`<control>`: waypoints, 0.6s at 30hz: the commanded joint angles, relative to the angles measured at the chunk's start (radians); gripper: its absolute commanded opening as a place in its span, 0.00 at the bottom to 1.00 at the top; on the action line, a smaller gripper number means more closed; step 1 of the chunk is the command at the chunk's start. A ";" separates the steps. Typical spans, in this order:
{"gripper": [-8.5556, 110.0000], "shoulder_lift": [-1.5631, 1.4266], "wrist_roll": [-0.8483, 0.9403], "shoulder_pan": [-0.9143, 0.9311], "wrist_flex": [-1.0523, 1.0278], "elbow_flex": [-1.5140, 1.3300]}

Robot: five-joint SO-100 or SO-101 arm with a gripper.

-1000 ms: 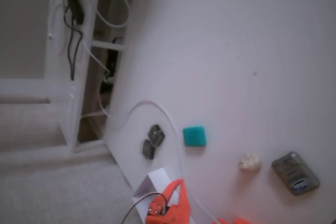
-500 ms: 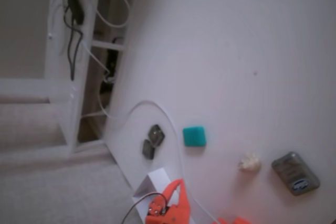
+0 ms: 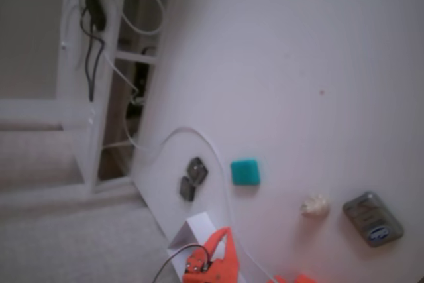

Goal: Grasp the green cube and put it in the bin.

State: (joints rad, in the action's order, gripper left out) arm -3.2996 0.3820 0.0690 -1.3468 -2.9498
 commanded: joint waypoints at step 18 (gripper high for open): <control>0.00 0.609 0.192 0.075 0.367 0.715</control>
State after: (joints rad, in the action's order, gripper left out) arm -2.8363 0.5645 0.1519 -0.9618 -2.4820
